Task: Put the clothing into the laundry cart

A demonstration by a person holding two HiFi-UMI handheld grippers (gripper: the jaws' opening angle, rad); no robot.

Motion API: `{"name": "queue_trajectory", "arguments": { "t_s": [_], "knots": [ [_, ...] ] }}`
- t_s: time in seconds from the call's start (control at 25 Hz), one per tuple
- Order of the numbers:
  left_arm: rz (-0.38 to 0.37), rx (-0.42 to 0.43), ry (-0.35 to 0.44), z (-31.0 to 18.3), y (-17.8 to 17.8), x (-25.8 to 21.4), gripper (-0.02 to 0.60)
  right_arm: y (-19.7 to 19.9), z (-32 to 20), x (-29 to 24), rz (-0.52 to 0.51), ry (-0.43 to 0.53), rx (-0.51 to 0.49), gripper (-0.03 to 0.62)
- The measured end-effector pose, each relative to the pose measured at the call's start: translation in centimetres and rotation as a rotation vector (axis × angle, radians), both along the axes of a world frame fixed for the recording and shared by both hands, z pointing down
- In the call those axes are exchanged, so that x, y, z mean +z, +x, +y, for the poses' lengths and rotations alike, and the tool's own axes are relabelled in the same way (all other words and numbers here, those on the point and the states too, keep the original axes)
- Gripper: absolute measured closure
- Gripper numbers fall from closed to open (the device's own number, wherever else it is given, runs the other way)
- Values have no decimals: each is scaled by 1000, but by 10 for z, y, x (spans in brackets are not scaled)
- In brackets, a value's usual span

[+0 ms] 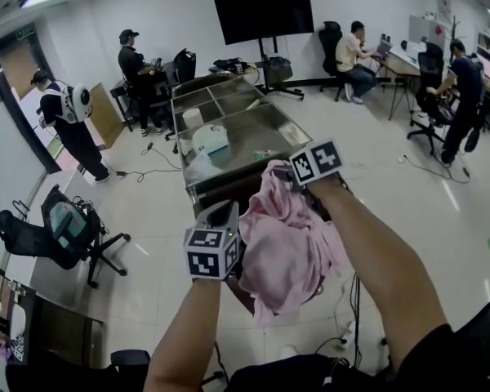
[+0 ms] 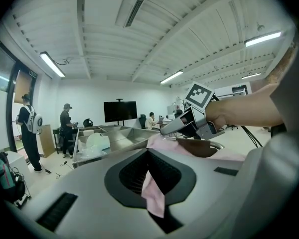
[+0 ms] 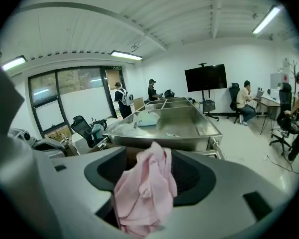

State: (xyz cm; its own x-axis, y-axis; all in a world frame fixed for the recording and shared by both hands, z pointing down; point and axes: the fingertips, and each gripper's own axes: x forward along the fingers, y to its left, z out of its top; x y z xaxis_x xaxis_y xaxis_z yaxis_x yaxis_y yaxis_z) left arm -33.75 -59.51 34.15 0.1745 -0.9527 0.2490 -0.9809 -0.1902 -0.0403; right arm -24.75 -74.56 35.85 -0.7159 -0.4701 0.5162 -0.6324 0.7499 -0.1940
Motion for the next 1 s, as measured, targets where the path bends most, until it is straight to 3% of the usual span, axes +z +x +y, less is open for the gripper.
{"name": "queue_trajectory", "arguments": {
  "t_s": [0.2, 0.68, 0.8, 0.88, 1.0],
  "knots": [
    [-1, 20, -7, 3, 7, 3, 583, 11, 6, -2, -38, -3, 19, 286],
    [8, 48, -1, 29, 10, -1, 584, 20, 54, -44, -107, 112, 10, 327],
    [14, 56, 7, 39, 12, -4, 583, 28, 69, -51, -124, 132, 30, 426],
    [18, 66, 19, 48, 15, -5, 583, 36, 82, -55, -139, 149, 48, 567],
    [26, 93, 22, 65, 18, -6, 583, 47, 104, -60, -158, 174, 79, 592]
  ]
}}
